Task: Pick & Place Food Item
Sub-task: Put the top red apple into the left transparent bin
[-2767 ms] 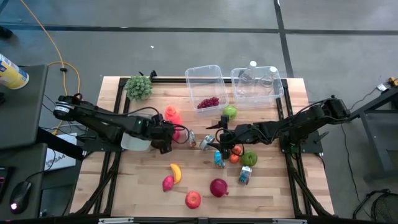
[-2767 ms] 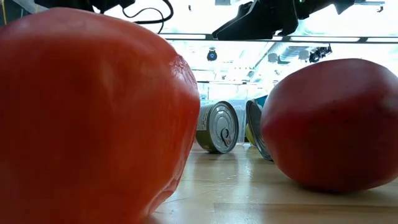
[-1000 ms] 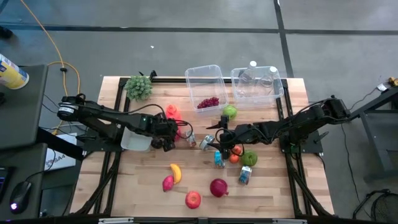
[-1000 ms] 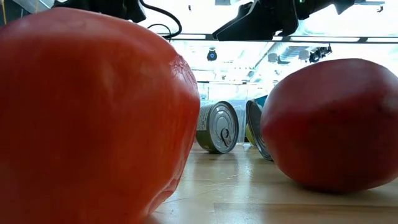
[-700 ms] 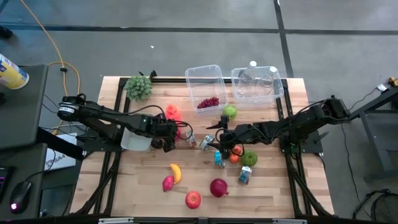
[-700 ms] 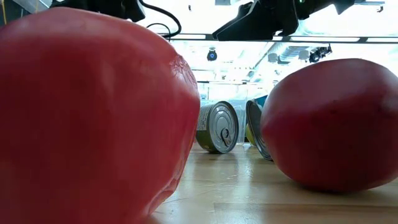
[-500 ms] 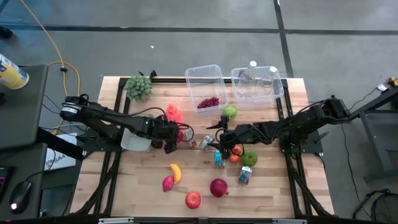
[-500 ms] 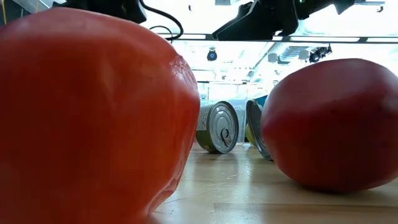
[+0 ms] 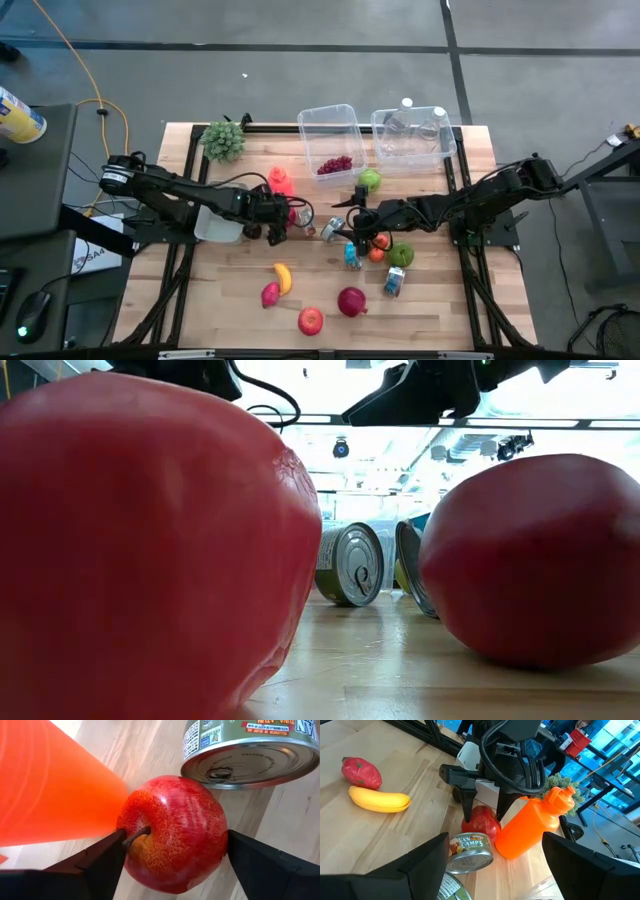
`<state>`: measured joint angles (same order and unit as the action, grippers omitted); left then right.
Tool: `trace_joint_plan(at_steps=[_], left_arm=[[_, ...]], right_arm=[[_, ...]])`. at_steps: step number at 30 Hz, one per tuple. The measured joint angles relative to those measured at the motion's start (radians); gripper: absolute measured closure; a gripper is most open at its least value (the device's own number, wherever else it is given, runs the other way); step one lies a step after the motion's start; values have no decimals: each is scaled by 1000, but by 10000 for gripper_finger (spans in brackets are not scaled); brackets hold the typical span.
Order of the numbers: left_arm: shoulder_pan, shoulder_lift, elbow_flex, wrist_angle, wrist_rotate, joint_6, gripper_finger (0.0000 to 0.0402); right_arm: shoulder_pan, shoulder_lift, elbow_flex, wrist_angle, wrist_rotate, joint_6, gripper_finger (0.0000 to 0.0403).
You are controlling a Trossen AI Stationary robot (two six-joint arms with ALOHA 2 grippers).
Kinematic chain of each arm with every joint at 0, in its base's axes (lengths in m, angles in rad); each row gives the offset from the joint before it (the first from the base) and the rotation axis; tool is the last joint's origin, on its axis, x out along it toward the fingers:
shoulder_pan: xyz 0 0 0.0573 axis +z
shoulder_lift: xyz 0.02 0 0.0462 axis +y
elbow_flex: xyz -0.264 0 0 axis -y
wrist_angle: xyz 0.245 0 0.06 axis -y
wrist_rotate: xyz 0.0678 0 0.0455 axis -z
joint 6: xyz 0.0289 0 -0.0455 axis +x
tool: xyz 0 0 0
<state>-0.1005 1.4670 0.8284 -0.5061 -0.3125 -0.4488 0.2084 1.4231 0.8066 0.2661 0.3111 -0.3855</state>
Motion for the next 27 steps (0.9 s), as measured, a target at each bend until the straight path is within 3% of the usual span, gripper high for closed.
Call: trace_joint_plan(at_steps=[9, 20, 27], left_arm=[[-1, 0, 0, 0, 3, -6, 167], [-82, -109, -4, 19, 37, -10, 177], [-130, -212, -3, 149, -43, 49, 178]], right_arm=[[0, 0, 0, 0, 0, 0, 96], [0, 0, 0, 10, 0, -1, 96], [4, 0, 0, 33, 0, -4, 96]])
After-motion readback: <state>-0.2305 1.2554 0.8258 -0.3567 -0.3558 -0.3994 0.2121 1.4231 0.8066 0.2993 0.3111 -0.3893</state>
